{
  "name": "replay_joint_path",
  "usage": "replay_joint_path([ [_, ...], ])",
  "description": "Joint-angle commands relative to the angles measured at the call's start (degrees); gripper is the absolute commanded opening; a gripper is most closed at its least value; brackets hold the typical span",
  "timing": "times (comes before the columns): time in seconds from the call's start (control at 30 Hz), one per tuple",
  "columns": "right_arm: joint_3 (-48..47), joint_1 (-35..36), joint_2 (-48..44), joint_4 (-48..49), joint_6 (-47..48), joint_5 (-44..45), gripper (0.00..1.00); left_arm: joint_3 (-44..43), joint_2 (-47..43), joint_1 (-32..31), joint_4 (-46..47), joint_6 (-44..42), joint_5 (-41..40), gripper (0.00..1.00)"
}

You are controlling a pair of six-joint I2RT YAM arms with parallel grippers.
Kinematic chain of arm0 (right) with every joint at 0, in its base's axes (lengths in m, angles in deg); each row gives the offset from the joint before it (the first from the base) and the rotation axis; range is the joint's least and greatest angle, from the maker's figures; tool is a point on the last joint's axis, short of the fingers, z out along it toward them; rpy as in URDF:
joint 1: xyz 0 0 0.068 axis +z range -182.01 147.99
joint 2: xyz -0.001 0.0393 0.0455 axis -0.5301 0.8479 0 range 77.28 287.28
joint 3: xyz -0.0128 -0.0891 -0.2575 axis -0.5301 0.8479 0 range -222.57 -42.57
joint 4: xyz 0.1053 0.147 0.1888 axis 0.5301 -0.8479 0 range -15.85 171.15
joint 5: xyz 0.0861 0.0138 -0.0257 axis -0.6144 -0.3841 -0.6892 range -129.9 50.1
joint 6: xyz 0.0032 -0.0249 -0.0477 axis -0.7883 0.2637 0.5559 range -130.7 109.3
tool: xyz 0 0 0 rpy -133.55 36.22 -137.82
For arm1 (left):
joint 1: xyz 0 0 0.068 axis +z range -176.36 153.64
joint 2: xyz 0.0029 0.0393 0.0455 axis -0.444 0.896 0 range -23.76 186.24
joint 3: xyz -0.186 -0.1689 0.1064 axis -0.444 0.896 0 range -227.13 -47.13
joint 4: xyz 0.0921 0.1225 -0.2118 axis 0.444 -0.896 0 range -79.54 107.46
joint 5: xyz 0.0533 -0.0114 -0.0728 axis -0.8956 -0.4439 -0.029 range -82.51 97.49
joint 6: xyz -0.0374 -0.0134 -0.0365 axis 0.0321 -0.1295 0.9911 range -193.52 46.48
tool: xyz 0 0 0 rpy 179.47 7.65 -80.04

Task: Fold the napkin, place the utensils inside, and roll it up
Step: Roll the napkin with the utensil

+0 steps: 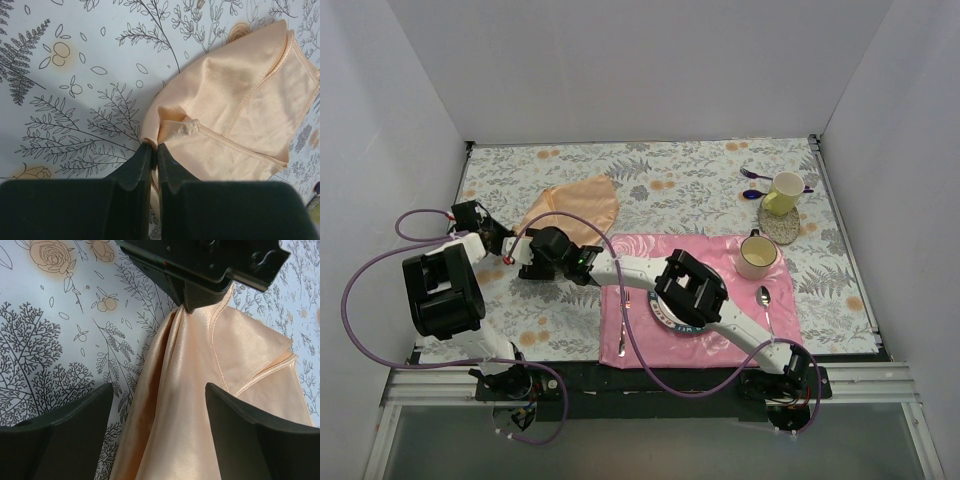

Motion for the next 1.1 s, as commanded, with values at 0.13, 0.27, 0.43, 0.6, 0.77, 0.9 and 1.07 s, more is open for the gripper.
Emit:
replay_joint_path([
  [0.13,-1.85,0.67,2.87,5.41,3.16,7.21,0.78,-0.02,-0.47,0.02,-2.58,-0.87,0.42,0.00],
  [0.27,0.44,0.58,2.26,6.38,4.22,8.53,0.71,-0.37,-0.48,-0.07,-2.58,-0.70,0.24,0.00],
  [0.43,0.79,0.58,2.87,6.20,4.49,9.59,0.66,-0.46,-0.56,-0.07,-2.76,-0.87,0.07,0.00],
  [0.6,1.58,0.50,2.78,6.55,4.40,9.59,0.57,-0.81,-0.65,-0.07,-3.02,-1.05,-0.02,0.00],
  [0.77,1.67,0.58,2.69,6.11,4.05,8.36,0.43,-0.82,-0.74,-0.16,-3.11,-1.22,-0.55,0.00],
  [0.9,1.58,0.58,3.22,5.94,4.05,8.18,0.38,-0.90,-0.91,-0.25,-3.11,-1.31,-0.64,0.00],
  [1.07,1.58,0.50,3.22,5.76,4.05,7.92,0.20,-1.43,-1.00,-0.60,-3.55,-1.49,-0.99,0.00],
])
